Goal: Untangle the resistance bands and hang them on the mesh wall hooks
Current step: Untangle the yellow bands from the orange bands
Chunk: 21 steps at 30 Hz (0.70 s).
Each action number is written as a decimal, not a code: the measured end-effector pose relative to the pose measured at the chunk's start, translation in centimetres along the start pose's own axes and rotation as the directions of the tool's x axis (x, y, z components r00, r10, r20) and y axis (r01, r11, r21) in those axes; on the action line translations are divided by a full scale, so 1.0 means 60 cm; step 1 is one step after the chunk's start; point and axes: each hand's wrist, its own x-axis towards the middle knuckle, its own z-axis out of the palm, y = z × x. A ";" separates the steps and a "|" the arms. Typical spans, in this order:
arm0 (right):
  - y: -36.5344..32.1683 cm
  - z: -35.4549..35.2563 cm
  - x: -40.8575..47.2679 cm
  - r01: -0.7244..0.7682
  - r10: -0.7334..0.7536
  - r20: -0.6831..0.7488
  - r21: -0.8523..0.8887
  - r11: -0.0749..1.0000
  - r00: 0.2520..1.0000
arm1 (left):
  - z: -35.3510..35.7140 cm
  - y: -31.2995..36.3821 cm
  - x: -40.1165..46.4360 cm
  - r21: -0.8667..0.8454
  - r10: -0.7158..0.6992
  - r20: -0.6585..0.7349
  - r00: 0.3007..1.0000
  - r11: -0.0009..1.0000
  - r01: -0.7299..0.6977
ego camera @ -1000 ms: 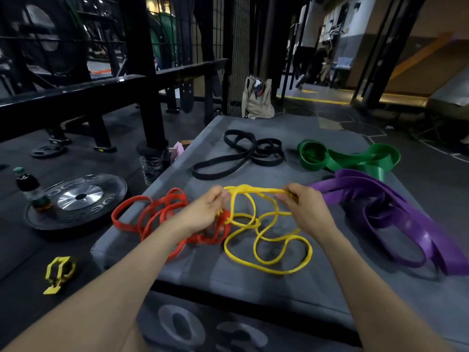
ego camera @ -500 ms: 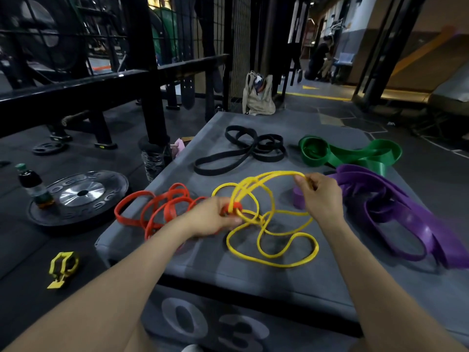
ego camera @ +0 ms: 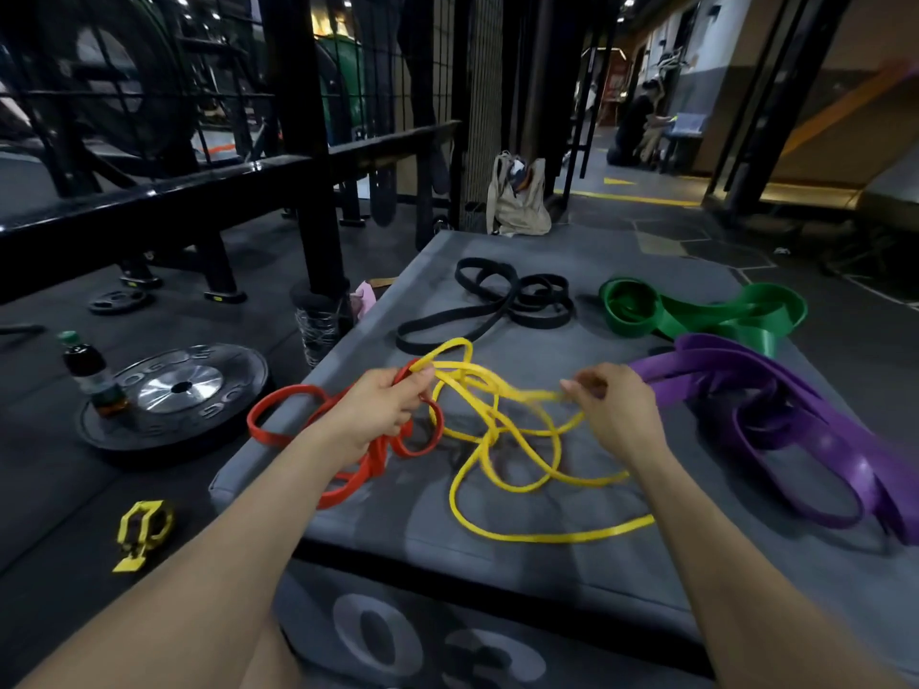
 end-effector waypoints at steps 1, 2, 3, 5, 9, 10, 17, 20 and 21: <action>-0.003 0.000 0.000 0.023 -0.023 -0.003 -0.007 1.000 1.000 | -0.001 0.001 0.000 0.001 -0.007 -0.009 1.000 1.000 0.007; -0.011 -0.003 -0.002 0.052 -0.052 -0.009 0.005 0.999 0.999 | -0.003 0.002 0.000 0.006 -0.013 -0.014 1.000 1.000 0.013; -0.021 -0.007 -0.005 0.082 -0.082 0.002 0.031 0.996 0.997 | -0.003 0.004 -0.001 0.014 -0.018 -0.017 1.000 1.000 0.019; -0.045 -0.009 -0.018 0.135 -0.139 0.119 0.043 0.990 0.983 | -0.001 0.006 -0.001 0.014 -0.023 -0.019 1.000 1.000 0.023; -0.068 0.031 -0.050 0.215 -0.115 0.463 -0.171 0.961 0.879 | 0.004 0.012 -0.003 0.010 -0.012 0.013 1.000 1.000 0.012; -0.067 0.045 -0.055 0.256 -0.115 0.470 -0.248 0.935 0.875 | 0.006 0.014 -0.005 0.012 -0.007 0.028 1.000 1.000 0.006; -0.049 0.084 -0.050 0.171 -0.008 0.364 -0.415 0.894 0.931 | -0.020 0.012 -0.010 -0.114 -0.008 0.016 1.000 0.993 0.010; -0.036 0.053 -0.032 0.086 0.006 0.243 -0.369 0.926 0.970 | -0.049 0.037 -0.012 -0.174 -0.036 -0.053 0.998 0.984 0.026; -0.033 0.041 -0.025 0.071 -0.010 0.191 -0.312 0.947 0.982 | -0.058 0.054 -0.013 -0.151 -0.027 -0.071 0.997 0.988 0.016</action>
